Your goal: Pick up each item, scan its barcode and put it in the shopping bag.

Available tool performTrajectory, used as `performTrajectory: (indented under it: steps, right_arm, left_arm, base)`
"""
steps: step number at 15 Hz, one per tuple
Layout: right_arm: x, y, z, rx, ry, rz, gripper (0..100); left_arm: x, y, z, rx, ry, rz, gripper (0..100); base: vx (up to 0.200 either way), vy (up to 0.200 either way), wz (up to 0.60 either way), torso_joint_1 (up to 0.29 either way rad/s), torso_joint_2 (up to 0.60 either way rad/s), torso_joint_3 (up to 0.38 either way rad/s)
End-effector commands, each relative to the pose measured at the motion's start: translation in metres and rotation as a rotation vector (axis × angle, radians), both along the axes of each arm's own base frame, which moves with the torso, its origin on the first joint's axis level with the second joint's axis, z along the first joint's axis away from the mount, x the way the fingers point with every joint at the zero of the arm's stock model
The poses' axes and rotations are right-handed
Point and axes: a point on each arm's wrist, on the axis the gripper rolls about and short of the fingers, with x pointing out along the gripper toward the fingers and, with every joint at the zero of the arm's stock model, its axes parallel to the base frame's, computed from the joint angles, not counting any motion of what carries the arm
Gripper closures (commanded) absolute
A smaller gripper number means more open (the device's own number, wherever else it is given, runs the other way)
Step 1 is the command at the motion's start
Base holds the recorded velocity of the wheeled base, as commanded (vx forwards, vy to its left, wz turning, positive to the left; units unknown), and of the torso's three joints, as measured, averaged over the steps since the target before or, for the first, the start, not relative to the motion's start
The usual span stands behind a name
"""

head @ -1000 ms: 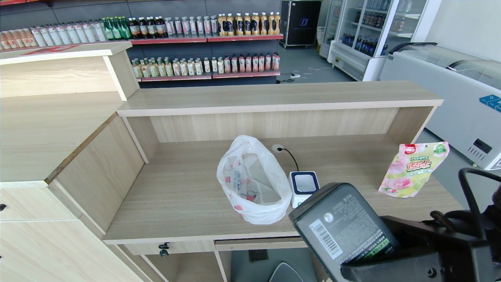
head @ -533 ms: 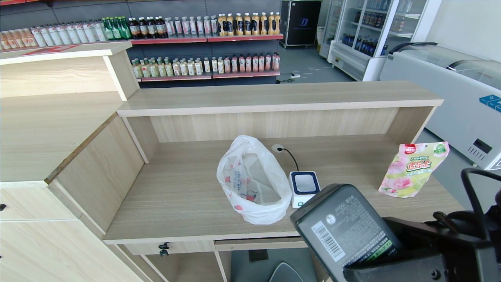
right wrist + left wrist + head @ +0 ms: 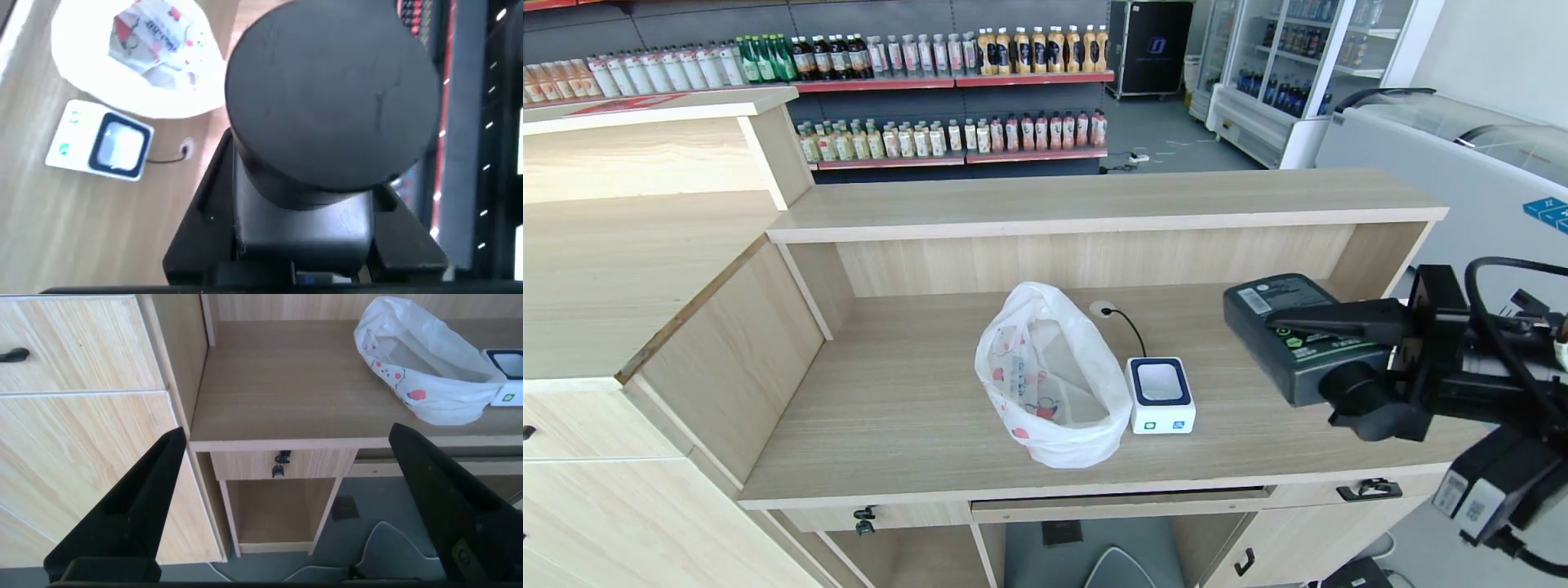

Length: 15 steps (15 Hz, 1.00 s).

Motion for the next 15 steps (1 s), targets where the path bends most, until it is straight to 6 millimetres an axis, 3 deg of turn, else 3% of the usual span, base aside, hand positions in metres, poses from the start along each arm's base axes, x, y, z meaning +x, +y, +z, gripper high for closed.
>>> performTrajectory:
  steps: [1, 3, 7, 10, 13, 14, 15]
  right_arm:
    - [-0.009, -0.069, 0.008, 0.174, 0.305, -0.322, 100]
    - [-0.018, -0.101, 0.002, 0.245, 0.374, -0.401, 100]
    - [-0.029, -0.104, -0.007, 0.391, 0.621, -0.472, 100]
    - [-0.026, -0.105, 0.011, 0.551, 0.737, -0.523, 100]
    - [-0.009, -0.106, 0.043, 0.829, 0.842, -0.739, 100]
    - [0.009, -0.09, 0.054, 1.09, 0.97, -0.816, 100]
    - [0.025, -0.079, 0.059, 1.261, 1.136, -0.773, 100]
  left_arm:
    - [0.0, 0.0, 0.0, 0.0, 0.001, 0.0, 0]
    - [0.0, 0.0, 0.0, 0.0, 0.001, 0.0, 0]
    - [0.0, 0.0, 0.0, 0.0, 0.001, 0.0, 0]
    - [0.0, 0.0, 0.0, 0.0, 0.003, 0.0, 0]
    - [0.0, 0.0, 0.0, 0.0, 0.001, 0.0, 0]
    - [0.0, 0.0, 0.0, 0.0, 0.001, 0.0, 0]
    - [0.0, 0.0, 0.0, 0.0, 0.001, 0.0, 0]
  base:
    - [0.0, 0.0, 0.0, 0.0, 0.0, 0.0]
    - [0.0, 0.0, 0.0, 0.0, 0.0, 0.0]
    - [0.0, 0.0, 0.0, 0.0, 0.0, 0.0]
    - [0.0, 0.0, 0.6, -0.002, 0.01, 0.002]
    - [0.0, 0.0, 0.6, 0.005, 0.01, 0.002]
    - [0.0, 0.0, 0.6, 0.007, 0.0, 0.002]
    - [0.0, 0.0, 0.0, 0.0, 0.0, 0.0]
